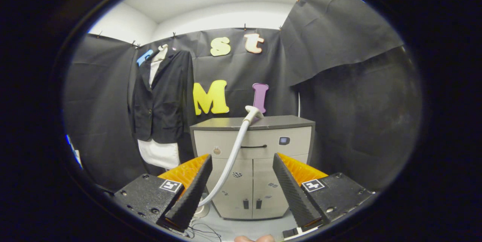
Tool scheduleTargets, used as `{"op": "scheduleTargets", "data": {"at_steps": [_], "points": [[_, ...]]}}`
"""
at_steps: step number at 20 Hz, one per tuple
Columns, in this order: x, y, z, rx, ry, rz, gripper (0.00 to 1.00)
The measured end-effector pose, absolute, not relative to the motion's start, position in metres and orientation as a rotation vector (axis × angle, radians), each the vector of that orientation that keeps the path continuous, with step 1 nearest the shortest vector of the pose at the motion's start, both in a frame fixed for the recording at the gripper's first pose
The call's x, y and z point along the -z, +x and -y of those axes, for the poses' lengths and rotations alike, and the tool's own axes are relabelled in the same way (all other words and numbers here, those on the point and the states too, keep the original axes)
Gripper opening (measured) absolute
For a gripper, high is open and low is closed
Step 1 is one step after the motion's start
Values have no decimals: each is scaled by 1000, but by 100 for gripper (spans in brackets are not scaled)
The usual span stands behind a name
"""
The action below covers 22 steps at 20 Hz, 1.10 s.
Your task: Iron the clothes twice with a garment steamer, once on the left side and once on the right side.
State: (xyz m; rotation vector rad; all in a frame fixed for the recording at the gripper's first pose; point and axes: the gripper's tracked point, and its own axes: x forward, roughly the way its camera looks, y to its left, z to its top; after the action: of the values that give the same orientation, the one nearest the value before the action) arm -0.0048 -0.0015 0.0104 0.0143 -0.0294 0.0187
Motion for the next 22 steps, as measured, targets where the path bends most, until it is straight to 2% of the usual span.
{"op": "scheduleTargets", "data": {"at_steps": [22], "points": [[-4, 16, -47, 9, 5, 2, 100]]}}
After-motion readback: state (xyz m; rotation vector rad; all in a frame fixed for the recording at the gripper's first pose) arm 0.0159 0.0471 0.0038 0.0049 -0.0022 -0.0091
